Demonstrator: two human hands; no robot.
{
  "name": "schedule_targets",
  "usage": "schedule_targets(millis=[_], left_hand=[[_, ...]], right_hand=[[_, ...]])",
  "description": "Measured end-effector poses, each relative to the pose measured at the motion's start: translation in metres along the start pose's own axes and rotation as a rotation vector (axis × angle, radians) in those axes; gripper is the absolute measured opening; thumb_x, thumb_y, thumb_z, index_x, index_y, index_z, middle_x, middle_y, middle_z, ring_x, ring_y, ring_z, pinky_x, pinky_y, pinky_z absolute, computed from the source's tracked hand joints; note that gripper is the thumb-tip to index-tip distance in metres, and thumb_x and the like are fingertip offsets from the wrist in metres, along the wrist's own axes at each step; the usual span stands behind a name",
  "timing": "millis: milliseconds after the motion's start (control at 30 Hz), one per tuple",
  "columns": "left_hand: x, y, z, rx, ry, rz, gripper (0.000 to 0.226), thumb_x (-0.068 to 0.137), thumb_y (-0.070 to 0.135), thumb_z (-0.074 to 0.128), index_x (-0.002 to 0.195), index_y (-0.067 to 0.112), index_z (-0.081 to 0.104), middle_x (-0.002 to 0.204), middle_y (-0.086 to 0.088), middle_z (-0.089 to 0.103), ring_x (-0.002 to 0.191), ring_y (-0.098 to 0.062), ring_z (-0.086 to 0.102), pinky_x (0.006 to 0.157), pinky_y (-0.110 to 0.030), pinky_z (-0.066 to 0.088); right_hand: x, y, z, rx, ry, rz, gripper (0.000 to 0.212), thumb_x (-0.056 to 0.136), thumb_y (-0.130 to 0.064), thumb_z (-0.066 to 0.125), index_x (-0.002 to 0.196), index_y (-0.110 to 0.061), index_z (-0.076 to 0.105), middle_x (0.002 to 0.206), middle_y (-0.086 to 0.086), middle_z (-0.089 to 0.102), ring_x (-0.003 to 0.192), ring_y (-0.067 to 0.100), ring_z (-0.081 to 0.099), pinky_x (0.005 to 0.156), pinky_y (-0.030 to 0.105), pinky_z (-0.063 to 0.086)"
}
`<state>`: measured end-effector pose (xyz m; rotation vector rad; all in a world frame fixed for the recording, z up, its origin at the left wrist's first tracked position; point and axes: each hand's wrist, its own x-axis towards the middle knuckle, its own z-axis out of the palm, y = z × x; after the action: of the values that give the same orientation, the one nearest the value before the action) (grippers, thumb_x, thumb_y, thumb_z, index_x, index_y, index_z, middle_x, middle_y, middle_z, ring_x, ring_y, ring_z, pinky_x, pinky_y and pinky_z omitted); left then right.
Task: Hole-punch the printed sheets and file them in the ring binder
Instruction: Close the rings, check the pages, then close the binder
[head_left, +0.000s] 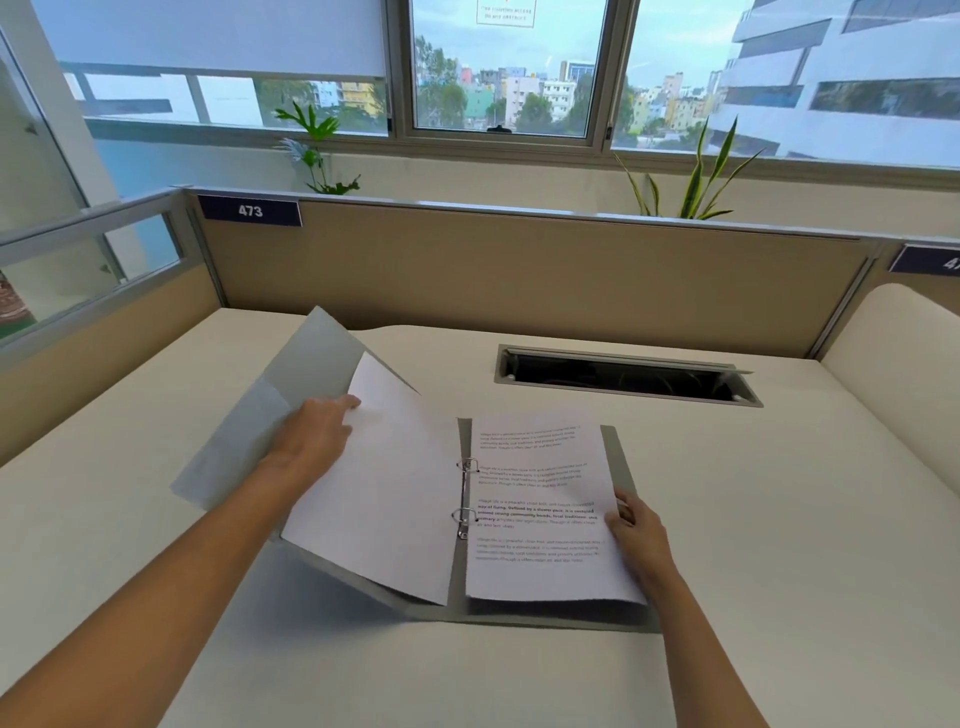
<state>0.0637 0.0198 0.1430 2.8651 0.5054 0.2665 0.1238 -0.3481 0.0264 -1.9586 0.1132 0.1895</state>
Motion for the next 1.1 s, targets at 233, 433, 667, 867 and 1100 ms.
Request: schedule_targets(millis=[233, 433, 667, 867, 1100], left_hand=[[-0.012, 0.001, 0.034, 0.047, -0.047, 0.014, 0.043, 0.094, 0.019, 0.051, 0.136, 0.015, 0.047, 0.125, -0.014, 0.055, 0.117, -0.03, 0.052, 0.095, -0.035, 0.042], [-0.017, 0.021, 0.062, 0.154, 0.039, 0.059, 0.033, 0.086, 0.026, 0.064, 0.115, 0.01, 0.066, 0.112, -0.017, 0.061, 0.103, -0.036, 0.058, 0.078, -0.044, 0.049], [-0.018, 0.066, 0.074, 0.253, -0.052, 0.168, 0.072, 0.084, 0.066, 0.026, 0.127, 0.019, 0.059, 0.137, -0.014, 0.05, 0.123, -0.032, 0.05, 0.096, -0.053, 0.034], [-0.014, 0.101, 0.089, 0.557, -0.134, 0.316, 0.084, 0.084, 0.073, 0.018, 0.15, 0.021, 0.011, 0.16, -0.009, 0.001, 0.146, -0.033, -0.01, 0.097, -0.057, -0.035], [-0.025, 0.123, 0.115, 0.432, -0.422, 0.657, 0.061, 0.098, 0.005, 0.025, 0.151, 0.027, 0.003, 0.16, -0.002, 0.003, 0.148, -0.022, 0.004, 0.12, -0.038, 0.003]], right_hand=[[0.022, 0.015, -0.036, -0.044, -0.011, -0.016, 0.042, 0.094, -0.005, 0.046, 0.133, -0.021, 0.049, 0.123, 0.009, 0.063, 0.108, 0.027, 0.061, 0.096, 0.046, 0.049], [0.023, 0.021, -0.05, -0.049, 0.014, -0.022, 0.043, 0.096, -0.007, 0.046, 0.136, -0.023, 0.047, 0.121, 0.008, 0.063, 0.105, 0.027, 0.062, 0.091, 0.042, 0.051], [0.021, 0.023, -0.065, -0.076, 0.053, -0.016, 0.044, 0.095, -0.004, 0.045, 0.137, -0.019, 0.046, 0.119, 0.01, 0.062, 0.101, 0.026, 0.06, 0.082, 0.033, 0.044], [0.02, 0.026, -0.071, -0.11, 0.089, -0.016, 0.044, 0.095, -0.006, 0.045, 0.136, -0.021, 0.047, 0.121, 0.011, 0.062, 0.104, 0.027, 0.059, 0.083, 0.033, 0.044], [0.016, 0.027, -0.075, -0.185, 0.154, -0.049, 0.044, 0.095, -0.004, 0.047, 0.136, -0.018, 0.048, 0.125, 0.013, 0.059, 0.098, 0.019, 0.053, 0.086, 0.028, 0.039]])
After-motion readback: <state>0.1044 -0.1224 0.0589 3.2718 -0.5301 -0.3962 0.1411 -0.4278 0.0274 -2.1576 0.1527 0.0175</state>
